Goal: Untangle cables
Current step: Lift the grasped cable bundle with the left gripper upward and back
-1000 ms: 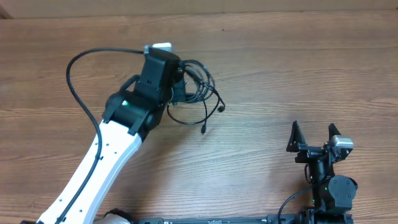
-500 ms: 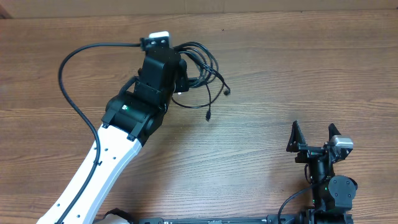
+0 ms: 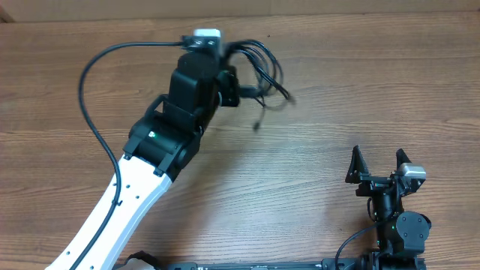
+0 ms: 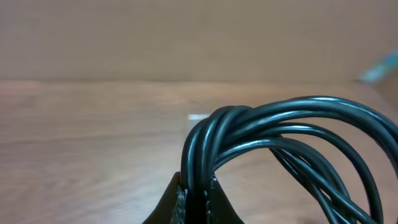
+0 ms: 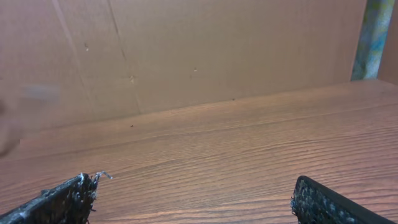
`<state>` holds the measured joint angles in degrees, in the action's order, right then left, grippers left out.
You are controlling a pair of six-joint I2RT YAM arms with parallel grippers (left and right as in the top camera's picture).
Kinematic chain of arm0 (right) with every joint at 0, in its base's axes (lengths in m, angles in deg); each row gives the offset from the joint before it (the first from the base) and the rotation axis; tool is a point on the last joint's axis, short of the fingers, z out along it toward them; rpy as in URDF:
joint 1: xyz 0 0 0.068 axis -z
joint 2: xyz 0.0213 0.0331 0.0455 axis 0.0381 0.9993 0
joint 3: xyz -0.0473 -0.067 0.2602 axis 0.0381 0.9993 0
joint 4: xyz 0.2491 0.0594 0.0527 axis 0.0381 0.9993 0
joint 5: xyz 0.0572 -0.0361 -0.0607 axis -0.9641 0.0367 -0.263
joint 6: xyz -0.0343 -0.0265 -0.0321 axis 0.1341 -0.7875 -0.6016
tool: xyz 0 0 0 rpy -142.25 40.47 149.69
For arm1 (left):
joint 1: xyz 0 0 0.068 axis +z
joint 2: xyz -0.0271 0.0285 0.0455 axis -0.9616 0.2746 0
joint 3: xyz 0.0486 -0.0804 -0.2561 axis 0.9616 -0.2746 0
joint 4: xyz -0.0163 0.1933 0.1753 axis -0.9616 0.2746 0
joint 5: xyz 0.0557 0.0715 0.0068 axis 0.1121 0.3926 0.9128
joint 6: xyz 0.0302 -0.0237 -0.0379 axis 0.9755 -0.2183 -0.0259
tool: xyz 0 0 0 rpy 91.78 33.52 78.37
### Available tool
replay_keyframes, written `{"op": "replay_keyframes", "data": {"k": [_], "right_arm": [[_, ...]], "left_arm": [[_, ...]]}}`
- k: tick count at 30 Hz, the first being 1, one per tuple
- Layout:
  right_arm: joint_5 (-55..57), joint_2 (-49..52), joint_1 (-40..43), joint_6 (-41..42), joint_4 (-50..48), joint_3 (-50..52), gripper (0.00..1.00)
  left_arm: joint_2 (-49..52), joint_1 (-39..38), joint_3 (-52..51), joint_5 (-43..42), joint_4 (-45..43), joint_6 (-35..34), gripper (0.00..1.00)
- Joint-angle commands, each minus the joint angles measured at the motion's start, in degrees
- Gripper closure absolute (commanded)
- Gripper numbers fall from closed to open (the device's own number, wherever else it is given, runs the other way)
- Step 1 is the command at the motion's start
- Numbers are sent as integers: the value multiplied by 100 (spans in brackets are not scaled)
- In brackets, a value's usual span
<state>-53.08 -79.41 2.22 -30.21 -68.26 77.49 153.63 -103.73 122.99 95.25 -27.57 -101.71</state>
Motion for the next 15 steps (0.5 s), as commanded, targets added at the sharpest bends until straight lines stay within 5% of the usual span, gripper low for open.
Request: {"op": "replay_keyframes", "data": {"k": [1, 10, 15], "right_arm": [[4, -66, 13, -9, -15, 61, 0], [2, -66, 13, -9, -15, 61, 0], [-9, -66, 13, -4, -17, 61, 0]], "left_arm": [[-116, 46, 144, -223, 343, -804, 96], [-81, 50, 142, -225, 2218, -927, 96], [-81, 50, 140, -225, 2446, -758, 96]]}}
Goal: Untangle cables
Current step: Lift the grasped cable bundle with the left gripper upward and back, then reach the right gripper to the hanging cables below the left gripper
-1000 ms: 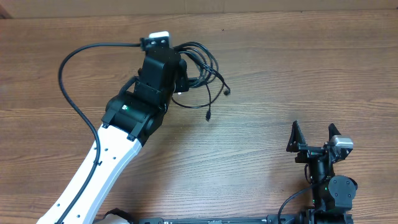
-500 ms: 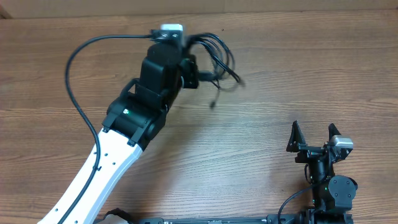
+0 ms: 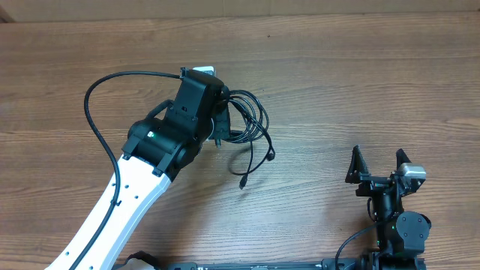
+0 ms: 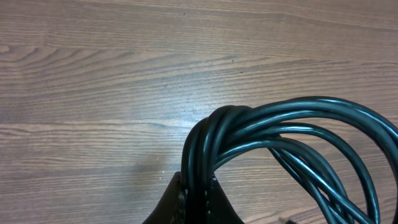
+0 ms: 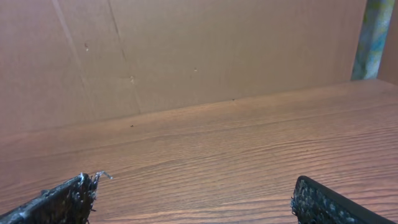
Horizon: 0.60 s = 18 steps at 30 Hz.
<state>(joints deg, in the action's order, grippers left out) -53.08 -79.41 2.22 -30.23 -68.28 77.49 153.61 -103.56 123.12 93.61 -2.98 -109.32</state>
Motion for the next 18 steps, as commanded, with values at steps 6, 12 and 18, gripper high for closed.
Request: {"op": "replay_keyframes", "data": {"k": [6, 12, 18], "right_arm": [[-1576, -66, 11, 2721, -151, 61, 0], [-2579, -66, 13, 4999, -358, 59, 0], [-2905, 118, 17, 3768, 114, -581, 1]], "left_arm": [[-76, 33, 120, 354, -17, 304, 96], [-59, 33, 120, 625, 114, 284, 96], [31, 31, 111, 621, 162, 284, 92]]}}
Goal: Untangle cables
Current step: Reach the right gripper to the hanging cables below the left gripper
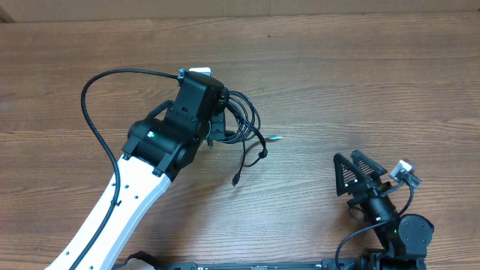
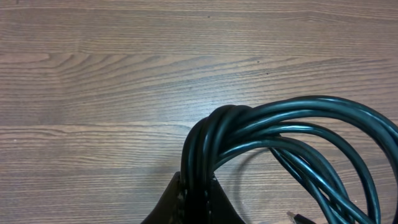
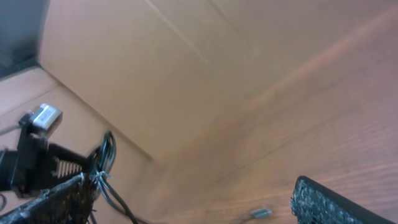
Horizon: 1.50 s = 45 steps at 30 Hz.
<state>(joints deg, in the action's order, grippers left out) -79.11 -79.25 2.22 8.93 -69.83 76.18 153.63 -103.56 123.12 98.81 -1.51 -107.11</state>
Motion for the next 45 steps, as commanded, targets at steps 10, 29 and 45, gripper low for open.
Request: {"op": "replay_keyframes", "data": {"k": [10, 29, 45], "right_arm": [[-3508, 2052, 7, -1757, 1587, -2507, 0], [-728, 4664, -2492, -3379, 293, -2662, 0], [3080, 5790, -5598, -3412, -750, -2774, 31]], "left_arm": [[72, 22, 111, -155, 280, -105, 96], [72, 22, 111, -944, 861, -839, 96], [72, 22, 111, -1032, 1342, -1106, 96]]}}
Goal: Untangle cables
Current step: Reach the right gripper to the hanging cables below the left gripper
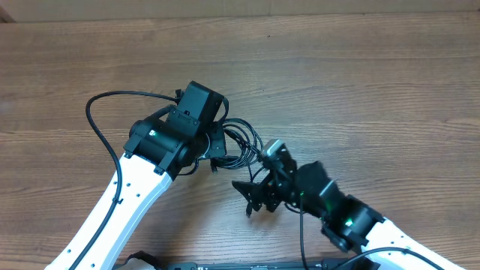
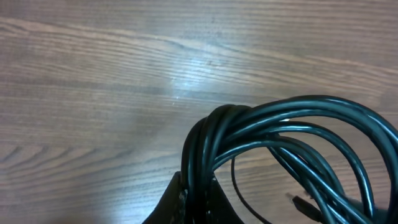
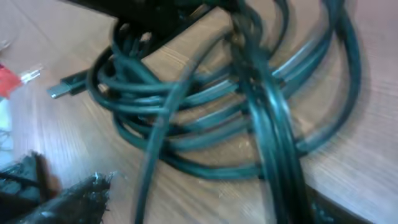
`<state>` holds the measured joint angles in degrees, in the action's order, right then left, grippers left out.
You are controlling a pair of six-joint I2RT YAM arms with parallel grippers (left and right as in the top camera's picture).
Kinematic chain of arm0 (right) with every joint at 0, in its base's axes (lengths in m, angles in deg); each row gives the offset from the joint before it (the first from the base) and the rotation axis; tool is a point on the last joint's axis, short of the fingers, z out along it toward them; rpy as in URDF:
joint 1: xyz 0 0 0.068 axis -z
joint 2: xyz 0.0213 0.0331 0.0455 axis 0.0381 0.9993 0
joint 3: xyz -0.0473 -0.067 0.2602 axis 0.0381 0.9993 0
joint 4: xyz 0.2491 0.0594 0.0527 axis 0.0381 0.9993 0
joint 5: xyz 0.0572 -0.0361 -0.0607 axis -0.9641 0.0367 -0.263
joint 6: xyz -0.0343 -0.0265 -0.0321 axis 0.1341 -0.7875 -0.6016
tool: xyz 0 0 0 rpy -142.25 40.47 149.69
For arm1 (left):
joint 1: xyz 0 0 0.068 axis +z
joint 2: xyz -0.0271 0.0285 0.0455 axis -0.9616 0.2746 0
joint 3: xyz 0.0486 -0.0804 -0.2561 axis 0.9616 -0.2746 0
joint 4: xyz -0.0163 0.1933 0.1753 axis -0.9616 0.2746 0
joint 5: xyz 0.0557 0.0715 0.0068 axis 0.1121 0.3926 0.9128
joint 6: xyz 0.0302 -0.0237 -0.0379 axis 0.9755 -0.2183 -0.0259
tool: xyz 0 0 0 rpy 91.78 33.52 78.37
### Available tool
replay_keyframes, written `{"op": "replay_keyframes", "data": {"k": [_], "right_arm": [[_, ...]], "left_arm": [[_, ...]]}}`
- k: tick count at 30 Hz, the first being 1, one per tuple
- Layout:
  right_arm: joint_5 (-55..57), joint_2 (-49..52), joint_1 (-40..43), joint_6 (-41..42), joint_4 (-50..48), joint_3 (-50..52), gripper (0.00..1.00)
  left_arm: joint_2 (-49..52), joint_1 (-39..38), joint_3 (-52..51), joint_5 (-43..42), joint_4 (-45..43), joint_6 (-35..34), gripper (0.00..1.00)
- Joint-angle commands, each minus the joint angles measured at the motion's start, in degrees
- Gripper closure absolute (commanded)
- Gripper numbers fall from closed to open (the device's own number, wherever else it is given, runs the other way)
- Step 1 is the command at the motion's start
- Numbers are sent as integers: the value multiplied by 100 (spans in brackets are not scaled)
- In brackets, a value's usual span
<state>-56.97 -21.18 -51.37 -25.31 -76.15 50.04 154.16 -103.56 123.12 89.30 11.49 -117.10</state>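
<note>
A bundle of tangled black cables [image 1: 241, 146] hangs at the table's middle. My left gripper [image 1: 215, 144] is shut on one side of its loops. In the left wrist view the loops [image 2: 273, 127] rise out of the shut left gripper [image 2: 198, 186], and a small plug [image 2: 305, 205] dangles at the lower right. My right gripper [image 1: 255, 196] stands open just in front of the bundle. In the right wrist view the cables [image 3: 236, 124] fill the frame, and several strands run down between the fingers of the open right gripper [image 3: 199, 208].
The left arm's own black lead [image 1: 97, 127] loops out over the table's left side. A loose plug end [image 3: 62, 90] sticks out left of the bundle. A cardboard wall [image 1: 240, 6] closes the far edge. The wooden table [image 1: 390, 90] lies bare on the right.
My right arm was near the front right edge, turned left. Now it reaches to the middle, open jaws at the bundle. The left gripper and cables have shifted slightly nearer the front.
My left gripper held the bundle raised near the far edge while the right arm rested open at the front right. The bundle then hung nearer the middle. The right gripper turned left, and now stands open at the cables.
</note>
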Motion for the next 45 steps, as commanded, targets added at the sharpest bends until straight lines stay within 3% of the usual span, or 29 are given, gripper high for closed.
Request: {"op": "replay_keyframes", "data": {"k": [1, 6, 9, 15, 20, 28, 33, 38, 41, 45], "right_arm": [[988, -17, -297, 13, -131, -160, 38], [1259, -17, -348, 17, -114, -160, 79], [1252, -46, -348, 26, -109, -160, 96], [323, -308, -345, 391, -125, -166, 96], [-444, -796, -345, 409, -109, -258, 96], [-514, -1285, -345, 745, 365, -588, 96], [-570, -1283, -345, 1681, 271, -684, 96], [-442, -1073, -345, 2918, 136, -682, 96], [-442, -706, -345, 3296, -74, -682, 96], [-442, -181, -334, 3768, -426, -682, 96]], "left_arm": [[20, 22, 111, -85, 48, -66, 96], [20, 22, 111, 286, 39, 330, 96], [20, 22, 111, 717, 33, 361, 96], [20, 22, 111, 1344, -20, 358, 96], [20, 22, 109, 1360, -214, 398, 96], [20, 22, 109, 1357, -872, 1475, 96], [20, 22, 109, 1329, -1029, 1471, 96], [20, 20, 109, 636, -1169, 1427, 96], [20, -37, 109, 155, -1285, 1425, 96], [20, -243, 109, 109, -1268, 1432, 96]]}}
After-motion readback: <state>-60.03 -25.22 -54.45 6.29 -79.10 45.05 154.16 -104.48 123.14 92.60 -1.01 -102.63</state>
